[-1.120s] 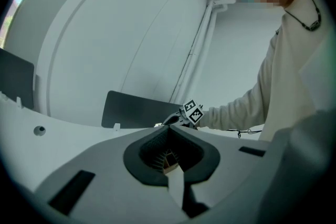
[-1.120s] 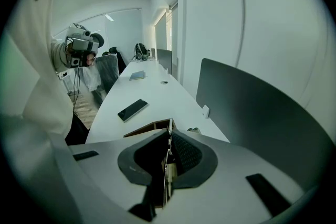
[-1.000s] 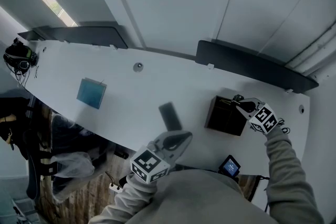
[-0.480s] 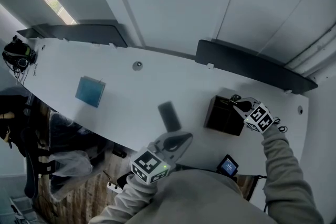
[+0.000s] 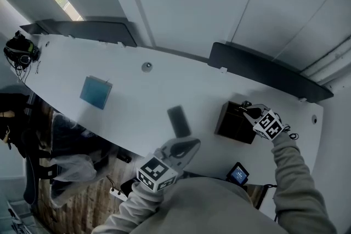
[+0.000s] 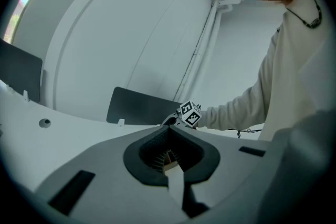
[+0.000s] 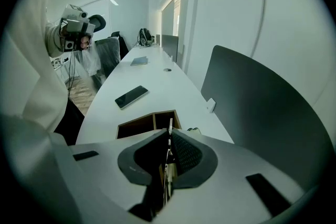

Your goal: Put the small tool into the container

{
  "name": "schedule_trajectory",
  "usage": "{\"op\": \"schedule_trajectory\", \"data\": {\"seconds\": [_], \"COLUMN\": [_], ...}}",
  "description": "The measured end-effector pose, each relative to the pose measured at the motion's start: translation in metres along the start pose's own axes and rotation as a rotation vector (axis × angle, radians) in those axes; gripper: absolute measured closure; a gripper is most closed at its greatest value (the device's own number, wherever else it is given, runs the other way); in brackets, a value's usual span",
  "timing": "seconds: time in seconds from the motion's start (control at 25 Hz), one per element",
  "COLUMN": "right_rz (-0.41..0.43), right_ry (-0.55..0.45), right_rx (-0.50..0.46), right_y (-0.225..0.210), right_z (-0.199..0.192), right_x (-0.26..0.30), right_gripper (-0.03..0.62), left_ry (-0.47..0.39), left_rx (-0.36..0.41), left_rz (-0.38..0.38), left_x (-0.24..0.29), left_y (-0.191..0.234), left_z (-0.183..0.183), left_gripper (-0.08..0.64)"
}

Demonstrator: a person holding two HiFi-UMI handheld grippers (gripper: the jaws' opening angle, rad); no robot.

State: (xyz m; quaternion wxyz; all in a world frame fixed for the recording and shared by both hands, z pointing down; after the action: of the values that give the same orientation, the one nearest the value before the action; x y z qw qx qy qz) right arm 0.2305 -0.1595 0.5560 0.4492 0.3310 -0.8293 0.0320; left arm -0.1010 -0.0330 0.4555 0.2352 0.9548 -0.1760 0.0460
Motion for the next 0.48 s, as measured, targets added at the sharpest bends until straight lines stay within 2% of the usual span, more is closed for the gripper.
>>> {"op": "schedule_trajectory", "data": {"seconds": [0.48], "right_rz": [0.04], "right_ry": [-0.01], "right_rx": [0.0], "right_y": [0.003], "right_z": [0.002], "right_x": [0.011], "right_gripper": [0.552], "left_ry": [0.019], "left_rx": [0.001], "left_rz": [-0.009], "left_x": [0.004], "left_y": [-0.003], "left_z": [-0.002], "left_gripper": [0.558]}}
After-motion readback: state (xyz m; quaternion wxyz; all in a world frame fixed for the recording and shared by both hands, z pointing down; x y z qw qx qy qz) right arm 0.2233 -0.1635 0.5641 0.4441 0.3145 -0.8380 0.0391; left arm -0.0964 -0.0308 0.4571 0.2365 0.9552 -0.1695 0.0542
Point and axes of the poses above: the fingertips, and each gripper's own axes: x forward along the fingers, y to its left, z out of its top, the point moved 10 cm from there along -x, backward along the fingers, and after that the axes turned 11 degrees about -z, right-handed, at the moved point
